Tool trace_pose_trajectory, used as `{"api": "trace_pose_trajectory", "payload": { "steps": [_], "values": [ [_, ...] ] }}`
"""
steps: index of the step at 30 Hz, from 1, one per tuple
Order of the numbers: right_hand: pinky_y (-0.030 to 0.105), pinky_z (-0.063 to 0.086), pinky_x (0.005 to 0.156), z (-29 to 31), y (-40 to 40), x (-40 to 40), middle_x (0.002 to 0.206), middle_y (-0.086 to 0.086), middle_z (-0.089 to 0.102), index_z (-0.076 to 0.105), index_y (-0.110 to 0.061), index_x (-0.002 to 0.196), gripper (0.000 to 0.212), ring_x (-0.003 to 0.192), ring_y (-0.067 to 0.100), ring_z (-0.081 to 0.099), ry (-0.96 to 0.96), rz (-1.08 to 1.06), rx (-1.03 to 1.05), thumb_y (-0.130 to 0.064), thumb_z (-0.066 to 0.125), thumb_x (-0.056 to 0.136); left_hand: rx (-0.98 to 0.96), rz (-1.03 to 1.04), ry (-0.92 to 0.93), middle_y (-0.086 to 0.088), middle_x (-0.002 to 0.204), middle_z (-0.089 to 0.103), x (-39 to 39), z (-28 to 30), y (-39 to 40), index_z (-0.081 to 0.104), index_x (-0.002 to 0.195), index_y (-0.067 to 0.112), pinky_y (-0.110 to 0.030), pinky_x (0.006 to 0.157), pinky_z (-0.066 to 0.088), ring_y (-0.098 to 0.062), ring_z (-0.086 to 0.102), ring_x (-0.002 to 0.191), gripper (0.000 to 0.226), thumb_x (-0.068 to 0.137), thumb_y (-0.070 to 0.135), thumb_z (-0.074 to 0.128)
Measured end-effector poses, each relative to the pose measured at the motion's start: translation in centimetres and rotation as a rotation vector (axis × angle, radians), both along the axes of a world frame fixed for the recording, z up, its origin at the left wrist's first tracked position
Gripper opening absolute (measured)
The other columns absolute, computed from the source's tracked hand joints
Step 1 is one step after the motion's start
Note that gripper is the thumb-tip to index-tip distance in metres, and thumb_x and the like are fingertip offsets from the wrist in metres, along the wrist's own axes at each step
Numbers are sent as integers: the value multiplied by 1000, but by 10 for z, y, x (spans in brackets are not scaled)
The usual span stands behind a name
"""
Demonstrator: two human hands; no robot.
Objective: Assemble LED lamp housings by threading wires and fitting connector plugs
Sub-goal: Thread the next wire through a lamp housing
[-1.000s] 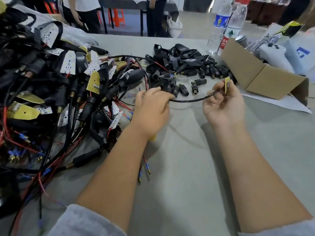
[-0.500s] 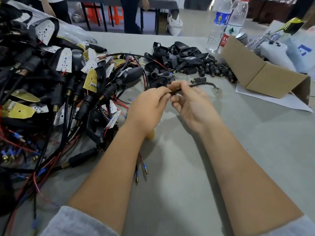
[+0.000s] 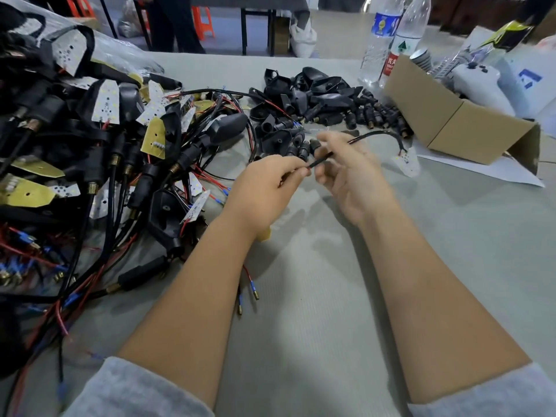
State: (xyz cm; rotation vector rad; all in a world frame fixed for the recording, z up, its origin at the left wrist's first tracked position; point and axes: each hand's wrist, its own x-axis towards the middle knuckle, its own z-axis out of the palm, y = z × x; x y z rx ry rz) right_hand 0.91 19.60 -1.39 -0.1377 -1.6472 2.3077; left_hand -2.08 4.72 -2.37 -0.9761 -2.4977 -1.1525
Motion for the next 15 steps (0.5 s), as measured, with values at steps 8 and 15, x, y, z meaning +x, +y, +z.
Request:
{"api": "trace_pose_trajectory", "payload": {
  "steps": [8, 15],
  "values": [
    [18, 29, 36, -1, -13, -1, 44, 1, 51, 56, -12, 72, 38, 33, 15, 42, -110, -87, 319, -32, 47, 103, -177, 144, 4, -7, 119, 58, -10, -6, 1, 64, 112, 12, -42, 98, 40, -24, 50, 117, 34, 102, 35, 40],
    [20, 43, 46, 1, -3, 3, 66, 6, 67, 63, -6, 92, 27, 50, 14, 59, -140, -9, 77, -23, 46, 103, -346, 289, -20, -10, 152, 33, -10, -12, 0, 44, 143, 19, -39, 111, 25, -28, 32, 138, 48, 102, 43, 34]
  ]
}}
